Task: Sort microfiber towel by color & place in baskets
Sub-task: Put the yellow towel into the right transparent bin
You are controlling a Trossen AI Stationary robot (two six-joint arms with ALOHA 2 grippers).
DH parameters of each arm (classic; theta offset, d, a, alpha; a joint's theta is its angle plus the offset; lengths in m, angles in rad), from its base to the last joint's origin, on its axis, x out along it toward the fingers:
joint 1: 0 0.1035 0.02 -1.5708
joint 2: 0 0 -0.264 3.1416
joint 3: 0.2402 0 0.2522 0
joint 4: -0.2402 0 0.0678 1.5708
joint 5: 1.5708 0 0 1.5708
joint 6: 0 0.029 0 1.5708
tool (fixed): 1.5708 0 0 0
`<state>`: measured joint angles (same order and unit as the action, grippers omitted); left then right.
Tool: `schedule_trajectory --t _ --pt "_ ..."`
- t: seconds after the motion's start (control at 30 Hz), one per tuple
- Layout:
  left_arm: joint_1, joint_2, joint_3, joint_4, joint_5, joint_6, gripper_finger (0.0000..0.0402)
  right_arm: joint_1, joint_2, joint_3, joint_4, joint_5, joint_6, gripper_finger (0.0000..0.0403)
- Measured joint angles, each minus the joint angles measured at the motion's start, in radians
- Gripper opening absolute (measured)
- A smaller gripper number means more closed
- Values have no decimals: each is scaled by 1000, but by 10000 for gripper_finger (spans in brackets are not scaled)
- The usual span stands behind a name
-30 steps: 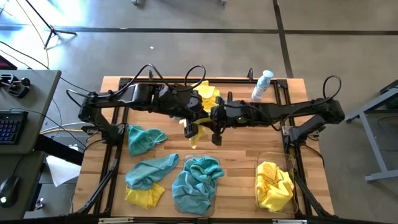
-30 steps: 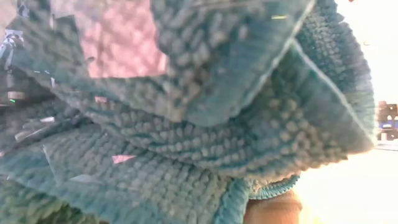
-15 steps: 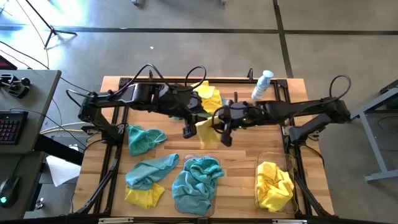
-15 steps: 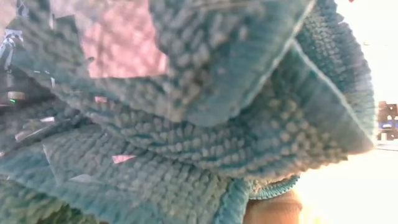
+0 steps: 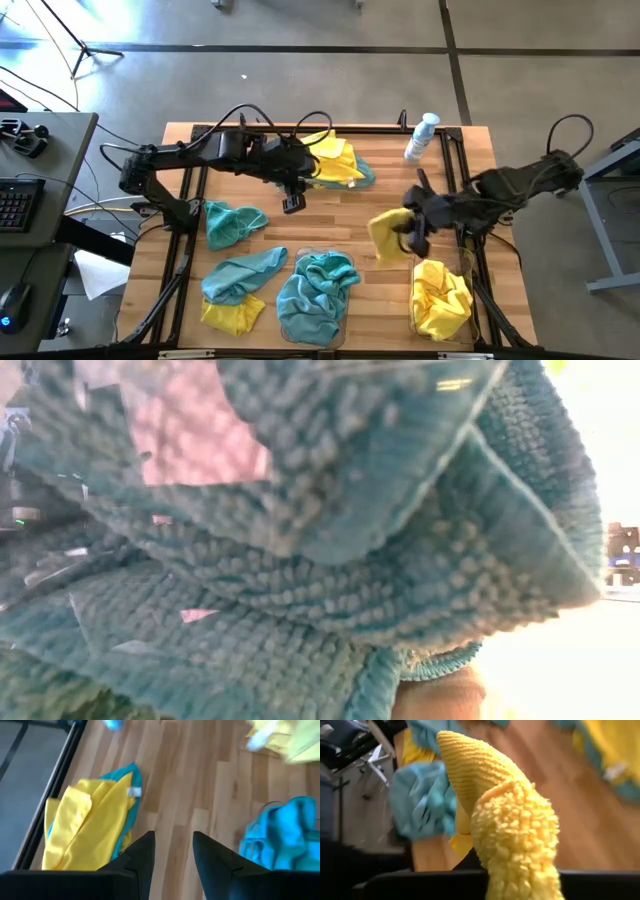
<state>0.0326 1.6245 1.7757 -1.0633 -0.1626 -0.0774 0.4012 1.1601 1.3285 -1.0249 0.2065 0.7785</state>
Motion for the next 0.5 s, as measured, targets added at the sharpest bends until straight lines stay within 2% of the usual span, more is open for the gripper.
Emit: schedule_trajectory --t 0.13,0.27,0.5 --pt "36 -70 -144 74 5 -34 120 133 -45 0 -100 -15 198 1" --pt "60 -137 -267 135 6 -86 120 259 -69 0 -193 -77 426 1" --pt "66 -209 -392 195 23 -157 120 420 -43 0 -404 -154 702 1"
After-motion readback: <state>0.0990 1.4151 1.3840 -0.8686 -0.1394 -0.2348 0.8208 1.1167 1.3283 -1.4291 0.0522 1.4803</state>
